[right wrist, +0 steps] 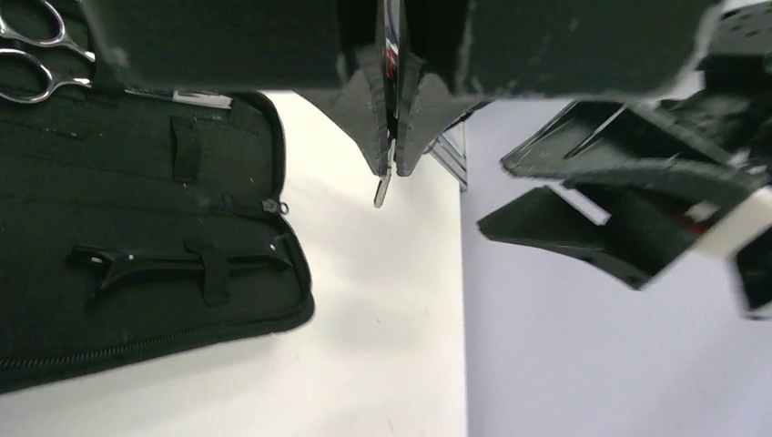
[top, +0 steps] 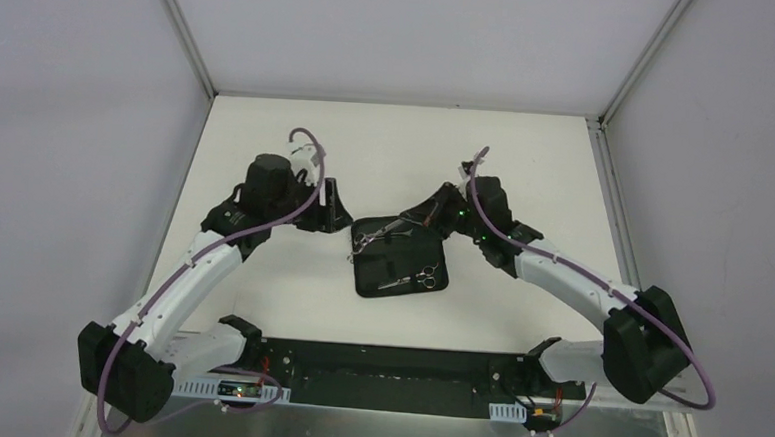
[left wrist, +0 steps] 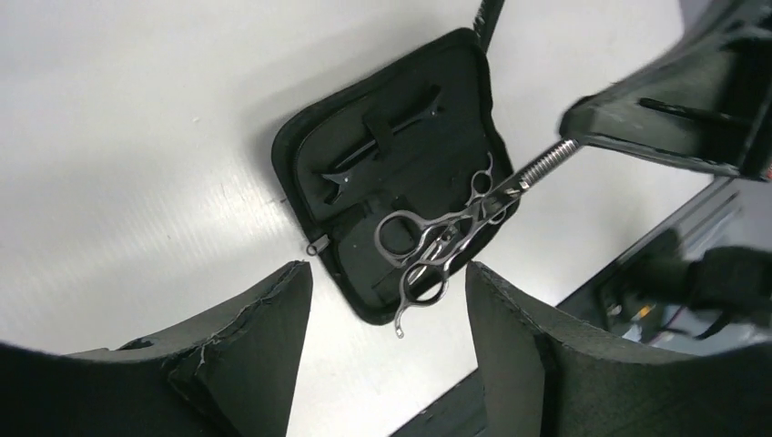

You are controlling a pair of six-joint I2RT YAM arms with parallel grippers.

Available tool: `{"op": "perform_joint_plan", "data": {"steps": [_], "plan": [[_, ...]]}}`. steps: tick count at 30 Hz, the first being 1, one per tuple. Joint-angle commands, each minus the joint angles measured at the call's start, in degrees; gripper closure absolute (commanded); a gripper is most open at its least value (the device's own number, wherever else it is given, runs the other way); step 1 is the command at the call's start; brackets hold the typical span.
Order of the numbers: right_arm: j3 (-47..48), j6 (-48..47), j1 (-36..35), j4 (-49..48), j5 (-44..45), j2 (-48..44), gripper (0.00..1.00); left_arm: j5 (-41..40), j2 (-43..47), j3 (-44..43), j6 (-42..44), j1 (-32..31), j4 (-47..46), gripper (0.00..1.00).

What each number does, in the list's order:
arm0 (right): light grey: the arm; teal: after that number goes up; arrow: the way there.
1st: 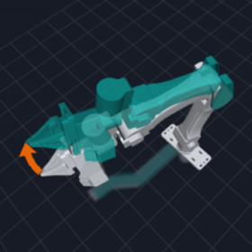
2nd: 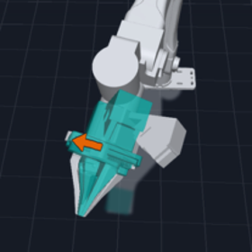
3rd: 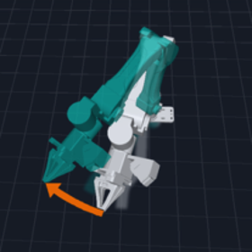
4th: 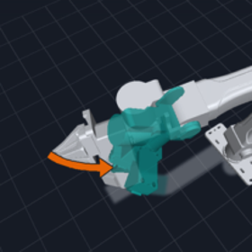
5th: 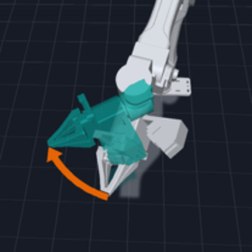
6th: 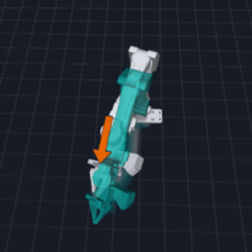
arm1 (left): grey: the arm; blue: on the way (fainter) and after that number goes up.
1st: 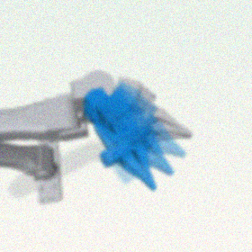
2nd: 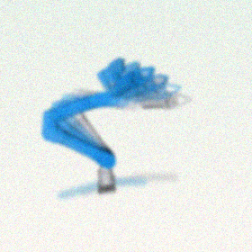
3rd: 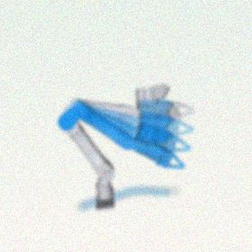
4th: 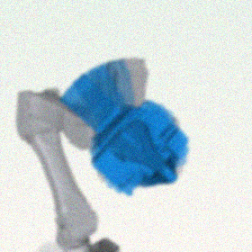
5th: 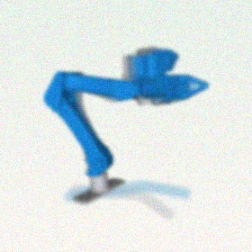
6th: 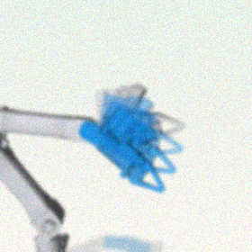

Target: Sort the hair-cutting tools

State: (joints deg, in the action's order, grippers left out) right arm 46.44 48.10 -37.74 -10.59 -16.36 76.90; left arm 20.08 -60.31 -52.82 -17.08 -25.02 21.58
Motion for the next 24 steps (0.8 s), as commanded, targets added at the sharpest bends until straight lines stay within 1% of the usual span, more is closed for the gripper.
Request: {"op": "perform_joint_plan", "data": {"steps": [1, 3, 5, 7, 10, 13, 14, 15, 17, 21, 24], "plan": [[-2.77, 0.63, 2.02, -12.01, 1.27, -7.07, 1.00, 6.38, 6.52, 7.97, -19.60, 4.40, -13.28, 0.37], [-3.92, -0.07, 2.75, -14.26, 0.63, -8.95, 1.00, 6.05, 9.50, 11.37, -25.02, 4.89, -19.82, 0.35], [-4.74, -0.42, 3.31, -17.29, 0.00, -10.69, 1.00, 4.84, 11.24, 13.40, -29.47, 5.34, -23.19, 0.30], [-5.70, -0.42, 3.48, -19.36, 0.00, -12.11, 1.00, 4.21, 11.61, 14.52, -33.26, 5.54, -25.51, 0.26], [-6.21, -0.42, 3.63, -21.56, 0.00, -12.99, 1.00, 3.91, 11.58, 16.52, -39.78, 5.59, -31.87, 0.23], [-6.74, -0.42, 3.59, -24.89, 0.00, -12.96, 1.00, 3.41, 10.78, 18.28, -46.27, 5.54, -36.79, 0.22], [-6.91, -0.42, 3.61, -26.12, 0.00, -12.88, 1.00, 3.40, 10.13, 18.77, -47.75, 5.58, -38.05, 0.22], [-7.10, -0.42, 3.60, -27.29, -2.36, -12.82, 1.00, 3.41, 9.67, 19.36, -49.14, 5.59, -39.63, 0.23], [-7.08, 2.12, 3.58, -29.17, -3.75, -12.42, 1.00, 3.24, 8.87, 20.74, -52.01, 5.57, -43.15, 0.26], [-6.85, 2.96, 3.62, -30.78, -4.78, -11.63, 1.00, 2.64, 7.74, 21.73, -55.42, 5.57, -47.03, 0.34], [-6.99, 4.02, 3.61, -32.49, -5.00, -10.89, 1.00, 3.20, 6.49, 21.47, -56.70, 5.59, -48.79, 0.43]]}}
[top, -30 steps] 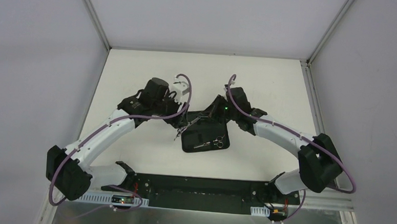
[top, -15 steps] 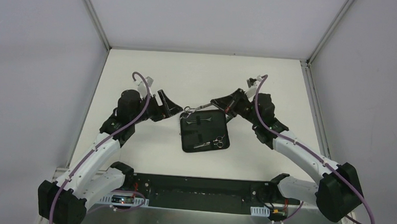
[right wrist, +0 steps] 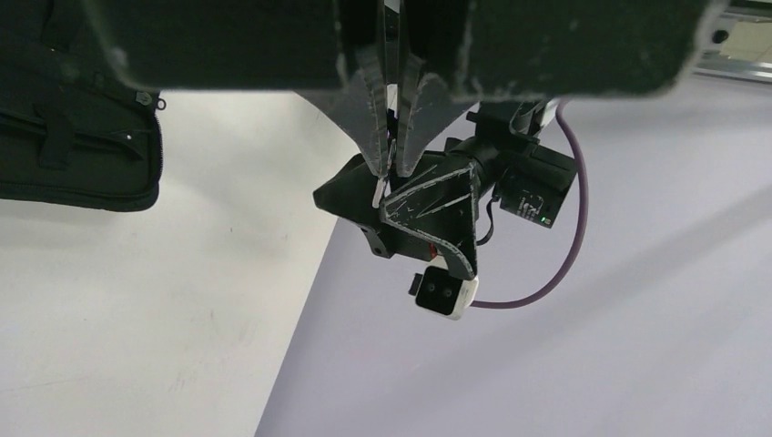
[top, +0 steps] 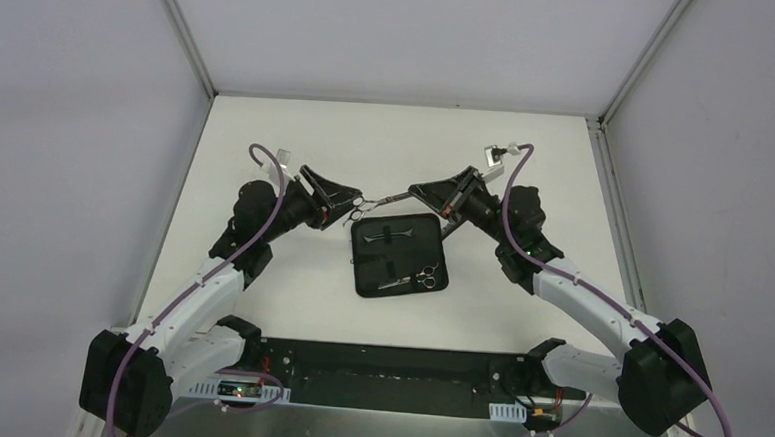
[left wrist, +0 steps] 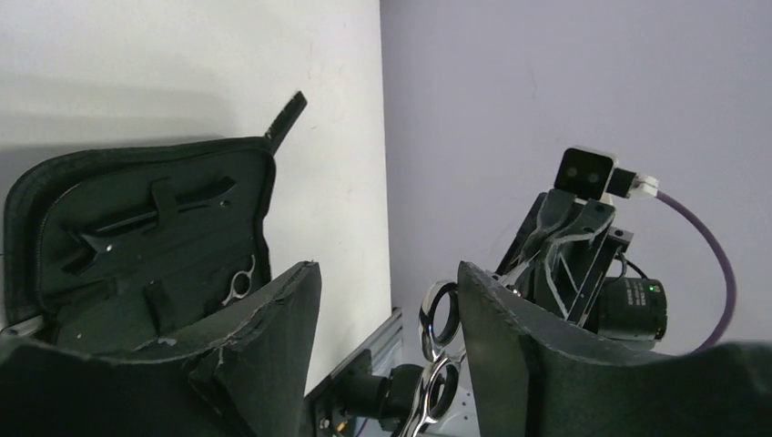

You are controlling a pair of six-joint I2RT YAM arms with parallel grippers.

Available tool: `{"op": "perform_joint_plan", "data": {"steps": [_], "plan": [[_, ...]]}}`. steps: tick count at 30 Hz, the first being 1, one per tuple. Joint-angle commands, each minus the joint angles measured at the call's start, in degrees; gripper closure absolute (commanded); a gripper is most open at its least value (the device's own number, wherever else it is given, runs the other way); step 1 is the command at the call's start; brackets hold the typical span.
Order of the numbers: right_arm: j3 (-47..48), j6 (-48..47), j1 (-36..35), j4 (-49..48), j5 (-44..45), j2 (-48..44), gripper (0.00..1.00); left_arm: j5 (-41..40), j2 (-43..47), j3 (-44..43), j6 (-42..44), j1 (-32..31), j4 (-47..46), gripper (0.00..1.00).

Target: Sort the hair-cutting tools

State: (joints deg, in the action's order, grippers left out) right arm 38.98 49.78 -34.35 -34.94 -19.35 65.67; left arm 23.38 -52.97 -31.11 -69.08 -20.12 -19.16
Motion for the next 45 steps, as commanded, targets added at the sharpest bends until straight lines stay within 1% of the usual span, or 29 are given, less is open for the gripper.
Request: {"op": "perform_joint_plan", "data": {"steps": [1, 3, 5, 13, 17, 20, 22, 23, 26, 29, 30, 32, 34, 36, 37, 39, 41, 42, 43, 44, 45], "plan": [[0.47, 2.48, 0.24, -8.50, -2.07, 0.59, 1.00, 0.07, -1.23, -0.19, -5.19, 0.70, -8.60, 0.46], [0.61, 2.65, 0.20, -8.59, -2.10, 0.98, 1.00, -0.11, -1.66, 0.39, -6.96, 0.70, -10.70, 0.52], [0.42, 2.54, 0.21, -8.60, -1.74, 1.20, 1.00, -0.10, -2.10, 0.73, -8.45, 0.69, -13.06, 0.56], [-0.18, 3.33, 1.15, -10.43, -0.16, 2.24, 1.00, 1.59, -2.95, 1.17, -11.56, 0.69, -14.90, 0.56], [-0.62, 4.44, 1.75, -13.00, 0.00, 3.22, 1.00, 2.37, -3.78, 1.01, -12.02, 0.61, -15.17, 0.57], [-0.24, 4.44, 2.09, -14.27, -0.90, 4.32, 1.00, 2.95, -4.45, 0.73, -12.13, 0.61, -16.00, 0.58], [-0.07, 4.44, 2.22, -14.81, -1.47, 4.97, 1.00, 3.38, -4.73, 0.41, -12.13, 0.61, -16.37, 0.61], [0.05, 5.87, 2.26, -14.88, -1.67, 5.26, 1.00, 3.40, -4.77, 0.38, -12.07, 0.61, -16.55, 0.63], [0.09, 6.20, 2.37, -15.07, -2.13, 5.84, 1.00, 3.21, -4.79, 0.31, -11.87, 0.61, -17.15, 0.74], [-0.28, 6.33, 2.71, -14.98, -2.39, 6.20, 1.00, 3.16, -4.89, 0.22, -11.66, 0.61, -17.52, 0.96], [-0.38, 6.36, 2.87, -14.94, -2.51, 6.29, 1.00, 2.86, -4.87, 0.37, -11.50, 0.60, -17.57, 1.00], [-0.60, 6.30, 3.23, -14.18, -3.06, 6.52, 0.90, 1.72, -4.30, 0.86, -10.91, 0.61, -17.58, 1.00], [-0.83, 6.21, 3.97, -13.15, -3.66, 6.62, 0.76, 0.43, -3.44, 1.30, -9.50, 0.61, -16.72, 1.00], [-1.21, 6.03, 4.69, -10.91, -4.01, 6.26, 0.76, -0.63, -1.96, 0.85, -5.63, 0.68, -12.79, 1.00], [-1.04, 5.27, 5.07, -8.74, -4.13, 5.99, 0.54, -1.30, -1.13, 0.49, -3.20, 0.68, -9.54, 1.00], [-0.68, 5.27, 5.69, -3.19, -4.13, 4.95, 0.54, -2.81, 0.78, -0.13, 1.88, 0.67, -3.55, 1.00], [-0.05, 5.27, 6.05, 3.83, -4.13, 3.65, 0.54, -4.15, 2.38, 0.05, 4.92, 0.76, 0.27, 1.00], [0.27, 1.96, 6.22, 7.31, -3.24, 3.00, 0.44, -4.41, 3.00, 0.12, 6.20, 0.78, 2.37, 1.00], [0.96, -1.25, 6.28, 11.72, -1.89, 2.53, 0.39, -4.67, 3.48, 0.09, 7.30, 0.74, 4.33, 1.00], [1.98, -1.25, 6.31, 16.75, -0.74, 2.24, 0.36, -4.81, 4.03, 0.21, 8.31, 0.78, 5.79, 1.00], [3.16, -1.25, 6.32, 21.92, -0.08, 2.19, 0.36, -4.87, 4.65, 0.49, 9.21, 0.76, 7.27, 1.00]]}}
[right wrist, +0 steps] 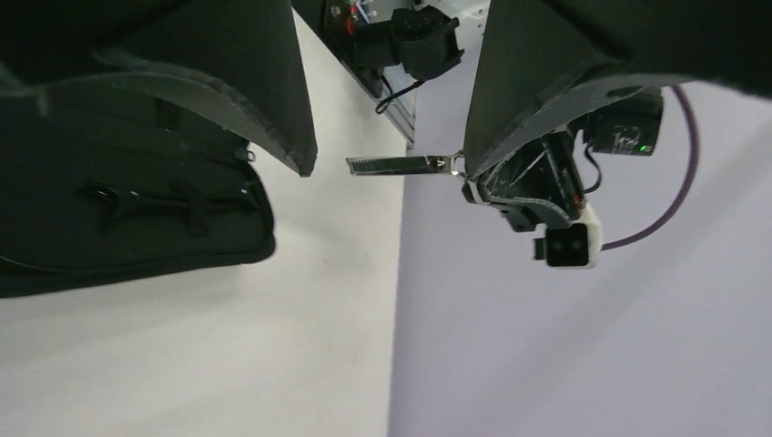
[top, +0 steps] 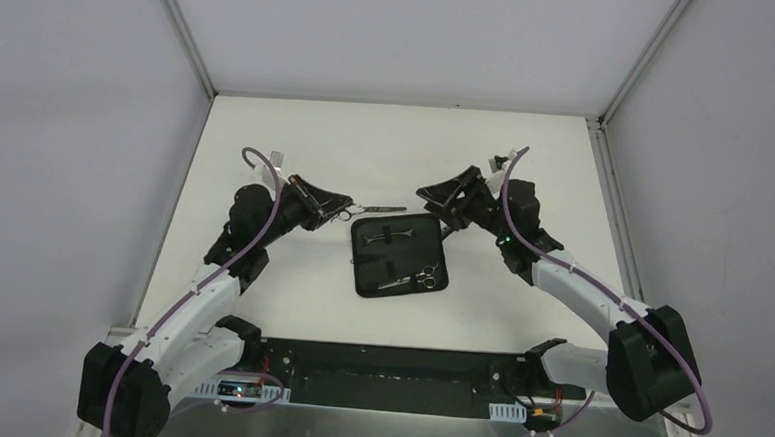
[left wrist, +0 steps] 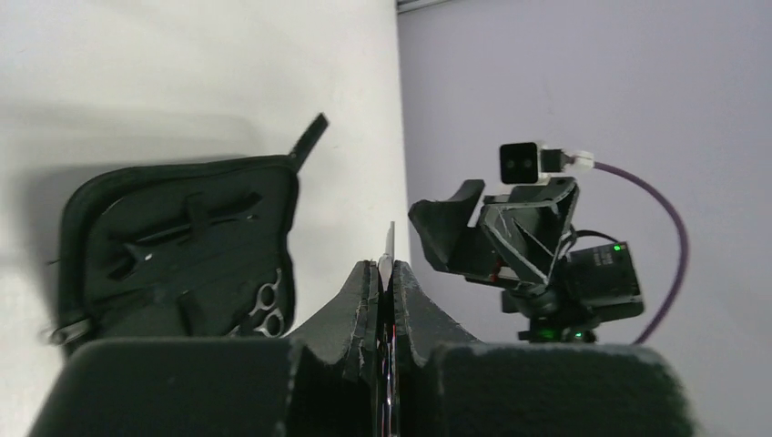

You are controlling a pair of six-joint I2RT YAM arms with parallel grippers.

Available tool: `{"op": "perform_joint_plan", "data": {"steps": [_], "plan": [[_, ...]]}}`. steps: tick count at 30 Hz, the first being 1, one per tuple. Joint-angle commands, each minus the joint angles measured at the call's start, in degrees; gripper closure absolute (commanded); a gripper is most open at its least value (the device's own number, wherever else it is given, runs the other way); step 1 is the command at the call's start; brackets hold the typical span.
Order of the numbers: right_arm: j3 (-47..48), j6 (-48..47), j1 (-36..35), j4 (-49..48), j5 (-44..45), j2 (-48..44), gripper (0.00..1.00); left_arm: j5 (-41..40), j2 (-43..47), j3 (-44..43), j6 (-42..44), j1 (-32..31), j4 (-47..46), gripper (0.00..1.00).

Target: Sort the hair-cutting tools

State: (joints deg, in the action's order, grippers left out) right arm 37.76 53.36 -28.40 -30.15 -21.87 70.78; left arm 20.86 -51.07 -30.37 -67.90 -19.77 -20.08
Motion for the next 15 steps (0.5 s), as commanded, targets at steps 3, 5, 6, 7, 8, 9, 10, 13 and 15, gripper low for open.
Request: {"op": "perform_joint_plan", "data": {"steps": [3, 5, 6, 7, 8, 9, 10, 13, 15], "plan": [[7.18, -13.28, 0.38, 30.49, 5.30, -2.28, 0.33, -3.68, 5.68, 1.85, 9.78, 0.43, 11.10, 1.00], [7.87, -15.00, 0.35, 36.56, 6.85, -1.46, 0.33, -4.26, 8.08, 3.78, 10.33, 0.43, 12.53, 1.00], [7.99, -15.58, 0.35, 38.88, 7.48, -1.11, 0.33, -4.26, 9.18, 5.00, 10.36, 0.43, 12.79, 1.00], [7.93, -15.91, 0.30, 40.87, 8.06, -0.76, 0.33, -4.17, 10.46, 6.23, 10.08, 0.43, 12.99, 1.00], [7.77, -16.31, 0.36, 42.39, 8.52, -0.40, 0.34, -4.29, 11.70, 7.68, 9.58, 0.43, 13.38, 1.00], [7.59, -16.52, 0.36, 43.99, 9.14, 0.03, 0.35, -4.48, 13.16, 9.22, 9.47, 0.43, 13.70, 1.00], [7.44, -16.80, 0.30, 45.27, 9.87, 0.44, 0.37, -4.61, 14.57, 10.66, 9.50, 0.43, 14.05, 1.00], [6.90, -17.76, 0.27, 48.48, 11.98, 1.92, 0.42, -5.21, 18.25, 14.87, 8.23, 0.43, 14.74, 1.00], [7.00, -18.42, 0.14, 49.96, 12.11, 3.27, 0.46, -5.15, 19.81, 16.93, 7.63, 0.43, 14.06, 1.00]]}}
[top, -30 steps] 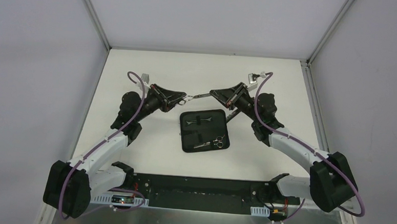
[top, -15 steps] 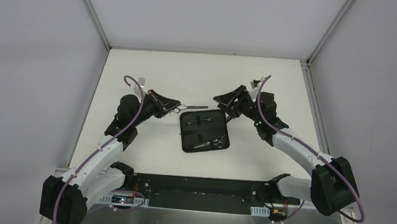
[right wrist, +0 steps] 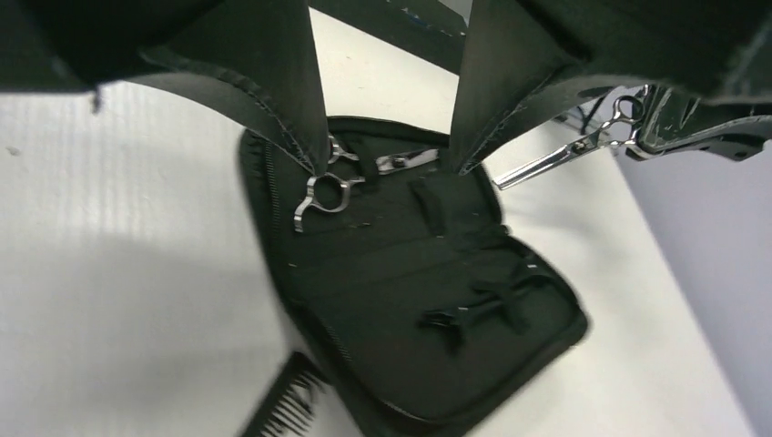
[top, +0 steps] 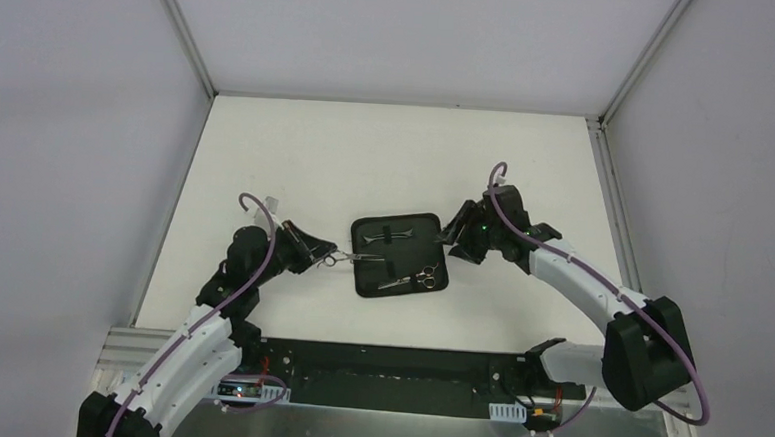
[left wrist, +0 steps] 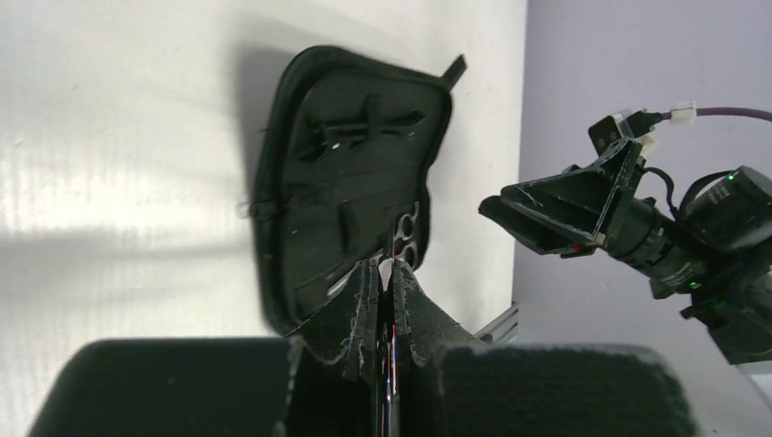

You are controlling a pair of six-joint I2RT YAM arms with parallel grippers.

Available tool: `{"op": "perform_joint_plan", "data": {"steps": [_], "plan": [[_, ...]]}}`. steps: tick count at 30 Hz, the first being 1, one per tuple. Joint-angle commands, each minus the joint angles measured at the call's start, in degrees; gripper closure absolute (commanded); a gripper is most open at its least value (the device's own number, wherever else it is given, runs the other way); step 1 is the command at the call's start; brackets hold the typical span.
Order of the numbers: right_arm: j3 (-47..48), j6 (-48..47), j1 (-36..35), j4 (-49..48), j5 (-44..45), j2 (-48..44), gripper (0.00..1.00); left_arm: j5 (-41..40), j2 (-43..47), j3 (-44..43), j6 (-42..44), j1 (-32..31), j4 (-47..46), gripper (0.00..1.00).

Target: Sort the hair-cutting tools

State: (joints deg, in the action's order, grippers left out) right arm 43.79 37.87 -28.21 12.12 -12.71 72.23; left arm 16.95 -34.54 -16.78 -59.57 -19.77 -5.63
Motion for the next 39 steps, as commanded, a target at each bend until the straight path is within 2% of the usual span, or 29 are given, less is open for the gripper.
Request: {"op": "perform_joint_plan", "data": {"steps": [1, 9, 23, 29, 39], "plan": [[1.31, -3.23, -0.01, 8.30, 2.90, 2.72, 0.48, -1.15, 3.99, 4.27, -0.89, 0.37, -0.39, 1.00], [4.30, -4.99, -0.50, 11.17, 4.80, 9.07, 0.58, -2.75, 6.84, 12.17, -4.47, 0.35, -6.30, 1.00], [5.47, -4.64, -1.23, 7.97, 2.68, 16.44, 0.77, -2.75, -1.12, 14.15, -3.90, 0.33, -15.37, 1.00], [4.35, -3.90, -1.24, 6.80, 1.36, 17.83, 0.99, -1.58, -3.39, 14.79, -4.94, 0.32, -17.45, 1.00], [2.85, 0.33, -1.37, 3.21, 0.22, 18.07, 1.00, -4.02, -4.21, 14.97, -6.16, -3.37, -18.38, 1.00]]}}
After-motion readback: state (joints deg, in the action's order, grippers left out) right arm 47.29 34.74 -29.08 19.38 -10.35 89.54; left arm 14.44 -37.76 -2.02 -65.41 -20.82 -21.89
